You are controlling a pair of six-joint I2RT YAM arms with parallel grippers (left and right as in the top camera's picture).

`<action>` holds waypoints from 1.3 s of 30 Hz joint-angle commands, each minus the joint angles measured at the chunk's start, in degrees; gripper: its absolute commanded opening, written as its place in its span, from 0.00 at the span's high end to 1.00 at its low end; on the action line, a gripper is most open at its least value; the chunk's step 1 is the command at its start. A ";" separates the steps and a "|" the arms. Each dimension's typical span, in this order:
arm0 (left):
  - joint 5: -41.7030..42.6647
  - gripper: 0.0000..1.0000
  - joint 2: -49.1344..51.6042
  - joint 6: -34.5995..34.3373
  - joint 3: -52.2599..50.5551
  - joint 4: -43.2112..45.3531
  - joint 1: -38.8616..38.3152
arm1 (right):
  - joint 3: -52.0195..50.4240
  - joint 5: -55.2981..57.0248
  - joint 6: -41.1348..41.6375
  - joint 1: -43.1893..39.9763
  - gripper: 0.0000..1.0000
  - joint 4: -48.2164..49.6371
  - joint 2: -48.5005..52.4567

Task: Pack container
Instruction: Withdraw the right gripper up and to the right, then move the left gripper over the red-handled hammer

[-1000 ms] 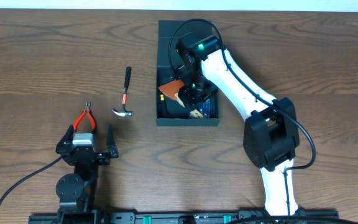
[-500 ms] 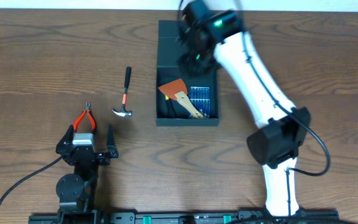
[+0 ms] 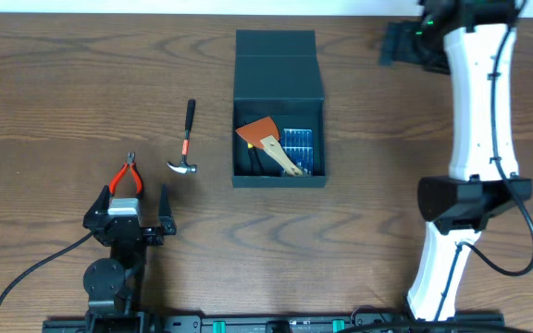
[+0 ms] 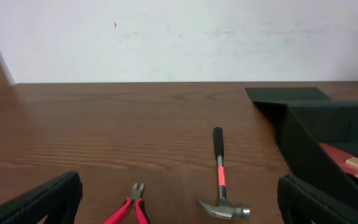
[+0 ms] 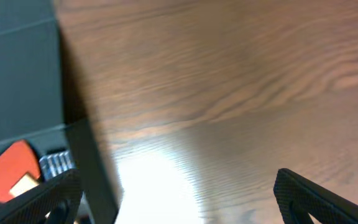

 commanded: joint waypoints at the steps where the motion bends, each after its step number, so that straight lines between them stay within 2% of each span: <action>1: 0.79 0.02 -0.35 0.81 -0.61 -0.87 -0.15 | 0.83 0.76 0.92 -1.07 0.01 -0.20 -0.24; 28: 0.87 0.02 -0.35 0.17 -0.59 0.61 -0.15 | 0.79 0.74 0.94 -1.84 0.01 -0.20 -0.22; 32: 3.32 0.02 0.28 -5.53 1.46 -2.27 -0.15 | 0.79 0.74 0.94 -1.84 0.01 -0.17 -0.22; 36: 2.45 0.02 5.75 -6.54 8.07 -9.07 -0.15 | 0.79 0.72 0.94 -1.84 0.01 -0.17 -0.22; 39: 2.43 0.02 14.53 -6.56 14.75 -10.69 -0.15 | 0.79 0.74 0.94 -1.84 0.01 -0.20 -0.22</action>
